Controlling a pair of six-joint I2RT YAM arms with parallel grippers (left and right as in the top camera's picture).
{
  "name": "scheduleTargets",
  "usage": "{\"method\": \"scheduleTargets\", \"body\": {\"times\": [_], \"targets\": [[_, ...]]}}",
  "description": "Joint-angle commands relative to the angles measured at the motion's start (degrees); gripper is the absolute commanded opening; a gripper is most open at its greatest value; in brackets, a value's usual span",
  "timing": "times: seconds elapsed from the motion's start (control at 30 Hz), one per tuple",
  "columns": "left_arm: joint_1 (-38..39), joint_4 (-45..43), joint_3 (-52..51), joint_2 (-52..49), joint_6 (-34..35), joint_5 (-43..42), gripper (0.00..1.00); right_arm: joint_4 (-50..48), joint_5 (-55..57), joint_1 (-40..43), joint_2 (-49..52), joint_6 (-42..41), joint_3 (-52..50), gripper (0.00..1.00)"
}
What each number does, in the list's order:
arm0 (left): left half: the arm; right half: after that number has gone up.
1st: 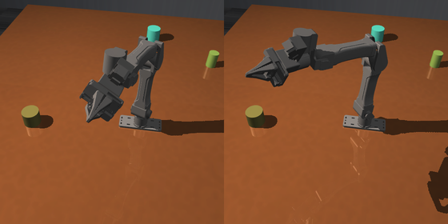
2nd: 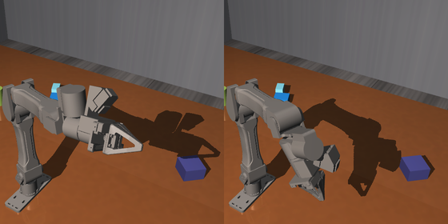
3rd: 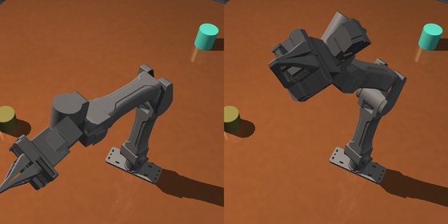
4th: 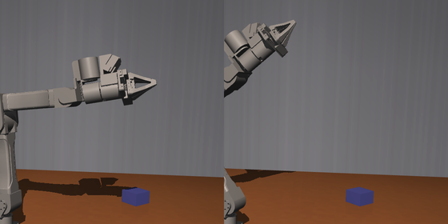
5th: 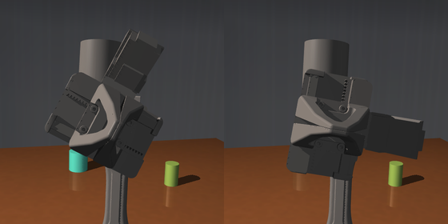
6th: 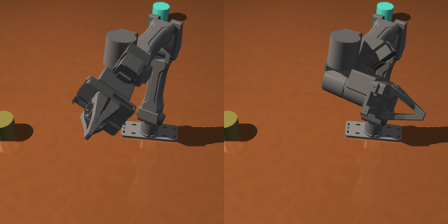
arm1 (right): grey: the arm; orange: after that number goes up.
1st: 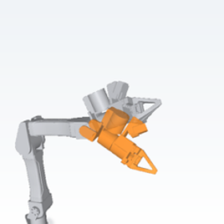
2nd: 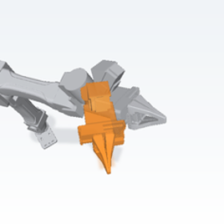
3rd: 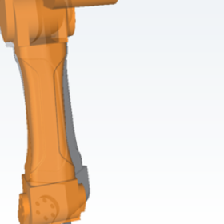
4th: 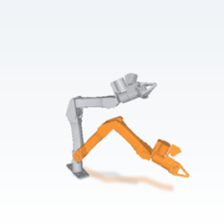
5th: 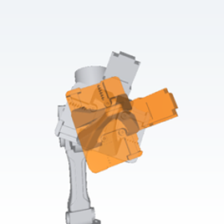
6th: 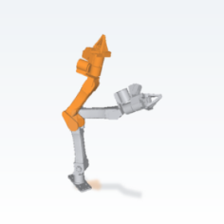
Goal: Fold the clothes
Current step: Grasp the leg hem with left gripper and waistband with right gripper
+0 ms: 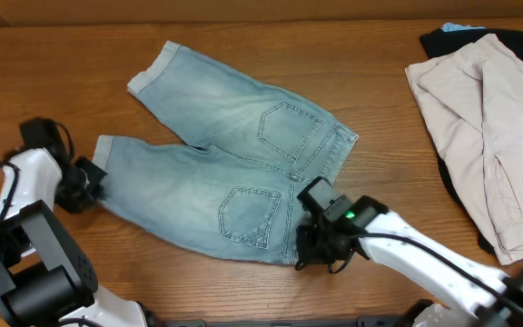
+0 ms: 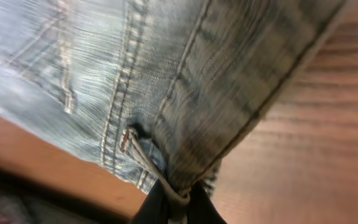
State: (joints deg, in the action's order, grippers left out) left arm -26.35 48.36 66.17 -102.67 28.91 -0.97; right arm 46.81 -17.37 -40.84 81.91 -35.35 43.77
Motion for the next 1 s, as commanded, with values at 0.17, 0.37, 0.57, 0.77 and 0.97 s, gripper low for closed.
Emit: {"method": "scheduleTargets", "body": {"times": [0.17,0.37,0.57,0.77,0.97], "targets": [[0.1,15.3,20.7,7.1,-8.3,-6.1,0.04,13.7,0.8,4.0,-18.2,-9.6,9.7,0.04],[0.1,20.8,25.4,15.5,-12.1,-6.1,0.04,21.4,0.6,6.9,-25.6,-12.9,9.7,0.04],[1.5,20.7,25.3,22.6,-12.2,-5.8,0.04,23.5,3.1,6.8,-28.0,-17.6,9.7,0.04],[9.2,12.7,24.8,19.8,-12.0,-1.8,0.04,21.7,12.7,6.9,-25.9,-21.7,9.4,0.04],[15.3,5.6,24.8,11.6,-9.4,3.3,0.04,15.7,17.9,7.2,-19.6,-21.7,8.6,0.04]]}}
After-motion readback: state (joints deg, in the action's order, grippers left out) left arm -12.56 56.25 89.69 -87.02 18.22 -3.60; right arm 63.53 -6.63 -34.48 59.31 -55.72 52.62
